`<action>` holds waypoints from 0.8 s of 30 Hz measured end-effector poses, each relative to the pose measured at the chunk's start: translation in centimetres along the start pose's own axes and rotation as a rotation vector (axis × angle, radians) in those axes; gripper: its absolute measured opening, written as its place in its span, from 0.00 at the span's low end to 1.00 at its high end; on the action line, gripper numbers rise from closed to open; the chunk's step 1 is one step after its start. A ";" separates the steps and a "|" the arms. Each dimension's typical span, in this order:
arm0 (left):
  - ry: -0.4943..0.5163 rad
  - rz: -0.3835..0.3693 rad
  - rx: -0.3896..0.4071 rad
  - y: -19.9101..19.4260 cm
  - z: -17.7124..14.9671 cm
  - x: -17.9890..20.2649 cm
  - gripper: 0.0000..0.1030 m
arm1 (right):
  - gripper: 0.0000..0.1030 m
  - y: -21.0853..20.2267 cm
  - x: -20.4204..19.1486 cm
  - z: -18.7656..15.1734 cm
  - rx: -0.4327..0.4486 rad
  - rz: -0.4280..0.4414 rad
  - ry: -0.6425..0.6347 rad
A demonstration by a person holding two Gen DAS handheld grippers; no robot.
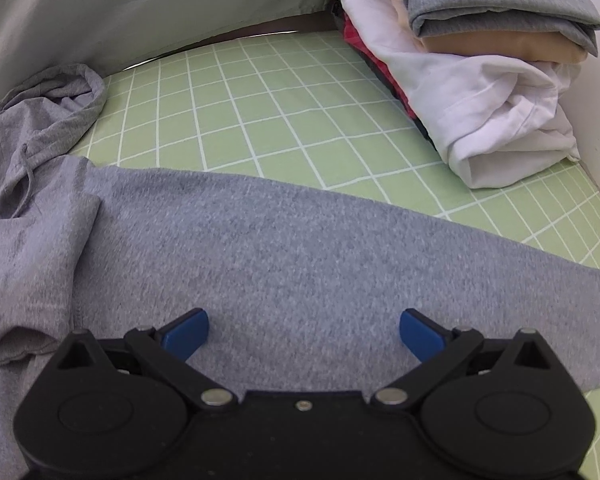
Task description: Fold clothes
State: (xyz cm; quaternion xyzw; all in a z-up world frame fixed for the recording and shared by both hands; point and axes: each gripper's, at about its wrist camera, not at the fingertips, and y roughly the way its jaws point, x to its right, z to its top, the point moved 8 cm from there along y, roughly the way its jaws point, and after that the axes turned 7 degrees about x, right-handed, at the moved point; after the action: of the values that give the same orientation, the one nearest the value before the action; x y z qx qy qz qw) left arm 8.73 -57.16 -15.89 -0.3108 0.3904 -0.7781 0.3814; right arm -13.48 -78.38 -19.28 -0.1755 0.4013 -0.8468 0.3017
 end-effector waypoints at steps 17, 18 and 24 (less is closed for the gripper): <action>-0.161 0.364 -0.006 -2.7 -0.8 -14.9 0.22 | 1.00 0.2 -0.5 0.0 -0.010 0.012 0.027; -0.167 0.367 -0.008 -2.7 -1.0 -15.0 0.35 | 1.00 0.3 -0.5 0.0 -0.013 0.016 0.033; -0.137 0.291 0.066 -5.5 -0.5 -12.3 0.66 | 1.00 -0.8 -1.0 0.4 -0.015 0.017 0.016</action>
State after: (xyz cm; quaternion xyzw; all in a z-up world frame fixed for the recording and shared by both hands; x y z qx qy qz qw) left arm 12.72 -44.44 -13.76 -0.2906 0.3788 -0.7039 0.5259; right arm -12.85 -77.57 -18.49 -0.1677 0.4112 -0.8427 0.3044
